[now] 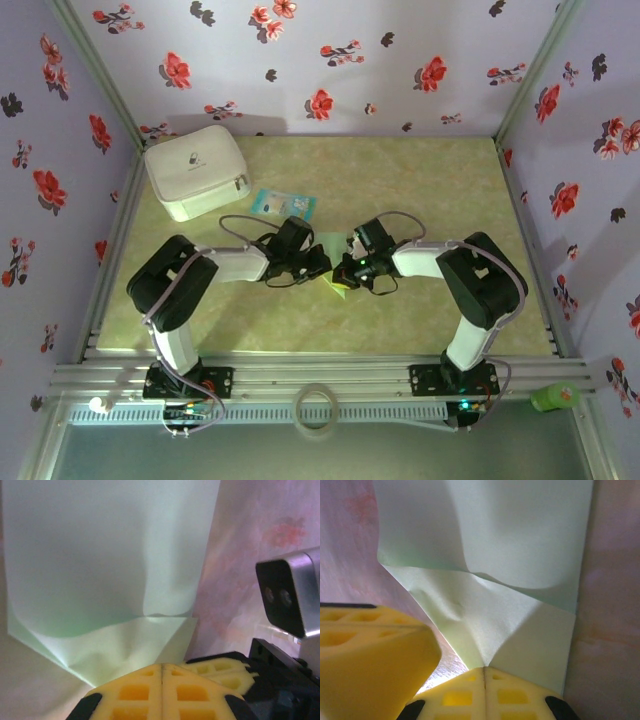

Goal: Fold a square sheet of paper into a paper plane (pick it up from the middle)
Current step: Third fold the triangle at the center of the table.

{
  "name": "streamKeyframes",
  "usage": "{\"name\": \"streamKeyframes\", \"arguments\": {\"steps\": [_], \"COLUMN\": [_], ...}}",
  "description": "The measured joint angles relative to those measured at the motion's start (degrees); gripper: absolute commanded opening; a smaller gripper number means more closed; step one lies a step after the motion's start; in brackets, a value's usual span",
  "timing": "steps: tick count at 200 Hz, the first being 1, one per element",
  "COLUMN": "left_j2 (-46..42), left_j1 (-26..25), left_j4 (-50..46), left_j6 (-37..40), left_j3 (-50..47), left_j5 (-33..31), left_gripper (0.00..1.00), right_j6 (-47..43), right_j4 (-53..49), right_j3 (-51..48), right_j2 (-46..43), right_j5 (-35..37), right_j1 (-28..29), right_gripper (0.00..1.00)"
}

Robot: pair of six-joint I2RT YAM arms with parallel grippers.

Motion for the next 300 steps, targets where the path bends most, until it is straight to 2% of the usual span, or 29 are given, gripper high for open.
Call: {"name": "streamKeyframes", "arguments": {"steps": [58,150,212,252,300], "left_j2": [2.0,1.8,-1.6,-5.0,-1.9], "left_j1": [1.7,8.9,11.4,10.1,2.3], "left_j4": [-2.2,-1.2,-6.8,-8.0,-6.0], "left_j6": [0.1,1.4,3.5,4.9,4.5], "left_j3": [0.5,-0.8,-0.9,0.0,5.0], "left_j5": [-0.8,2.5,-2.8,-3.8,-0.7], "left_gripper": [0.00,0.00,0.02,0.04,0.02], "right_j6": [-1.1,-1.9,-2.0,-2.0,-2.0], "right_j4": [-0.1,0.4,0.3,0.3,0.3], "right_j3": [0.0,-0.4,-0.6,-0.6,-0.6], "right_j2": [0.0,-0.2,-0.3,-0.4,-0.4], "right_j5": [0.2,0.2,0.2,0.2,0.1], "right_j1": [0.0,0.0,0.0,0.0,0.0], "right_gripper": [0.03,0.02,0.03,0.03,0.05]}}
